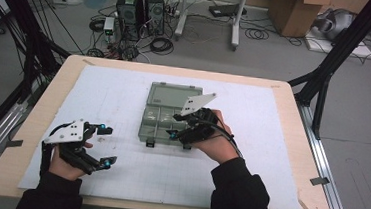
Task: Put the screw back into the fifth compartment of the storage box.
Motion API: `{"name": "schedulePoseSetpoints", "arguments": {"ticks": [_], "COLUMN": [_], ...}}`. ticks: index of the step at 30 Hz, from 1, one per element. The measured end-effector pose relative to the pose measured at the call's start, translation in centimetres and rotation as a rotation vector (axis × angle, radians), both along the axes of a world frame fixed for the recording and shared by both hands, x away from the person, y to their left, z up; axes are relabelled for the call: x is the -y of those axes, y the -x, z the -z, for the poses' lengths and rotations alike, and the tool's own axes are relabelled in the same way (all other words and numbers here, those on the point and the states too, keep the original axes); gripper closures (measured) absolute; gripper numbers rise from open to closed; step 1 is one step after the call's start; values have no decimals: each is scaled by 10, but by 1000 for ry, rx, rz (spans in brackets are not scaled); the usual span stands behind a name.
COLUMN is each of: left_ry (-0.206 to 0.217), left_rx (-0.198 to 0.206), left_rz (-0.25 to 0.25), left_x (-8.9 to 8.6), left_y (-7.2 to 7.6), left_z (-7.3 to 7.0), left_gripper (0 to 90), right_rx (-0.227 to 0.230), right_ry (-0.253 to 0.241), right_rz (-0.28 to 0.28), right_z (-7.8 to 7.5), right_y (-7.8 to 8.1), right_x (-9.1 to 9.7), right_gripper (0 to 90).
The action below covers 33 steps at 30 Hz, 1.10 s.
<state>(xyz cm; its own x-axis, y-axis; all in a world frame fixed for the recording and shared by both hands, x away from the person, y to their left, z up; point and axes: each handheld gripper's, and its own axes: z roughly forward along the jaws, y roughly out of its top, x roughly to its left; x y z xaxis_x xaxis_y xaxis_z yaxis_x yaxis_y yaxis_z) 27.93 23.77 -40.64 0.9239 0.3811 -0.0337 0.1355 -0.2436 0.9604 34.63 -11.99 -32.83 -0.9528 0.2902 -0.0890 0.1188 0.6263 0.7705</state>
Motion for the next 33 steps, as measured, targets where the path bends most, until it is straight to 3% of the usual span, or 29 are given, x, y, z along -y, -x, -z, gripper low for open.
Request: {"name": "schedulePoseSetpoints", "arguments": {"ticks": [4,22,24,33], "left_ry": [6,3,4,5], "left_rx": [0,1,1,3], "left_rz": [-1,4,4,5], "left_x": [0,1,2,2], "left_y": [0,0,0,0], "left_z": [0,0,1,1], "left_gripper": [50,51,50,50], "right_rx": [-13,15,9,16], "right_ry": [-45,-114,-149,-190], "right_rz": [10,64,83,114], "right_z": [2,15,20,30], "right_y": [2,24,27,38], "right_x": [10,45,55,72], "right_gripper": [396,282,258,208]}}
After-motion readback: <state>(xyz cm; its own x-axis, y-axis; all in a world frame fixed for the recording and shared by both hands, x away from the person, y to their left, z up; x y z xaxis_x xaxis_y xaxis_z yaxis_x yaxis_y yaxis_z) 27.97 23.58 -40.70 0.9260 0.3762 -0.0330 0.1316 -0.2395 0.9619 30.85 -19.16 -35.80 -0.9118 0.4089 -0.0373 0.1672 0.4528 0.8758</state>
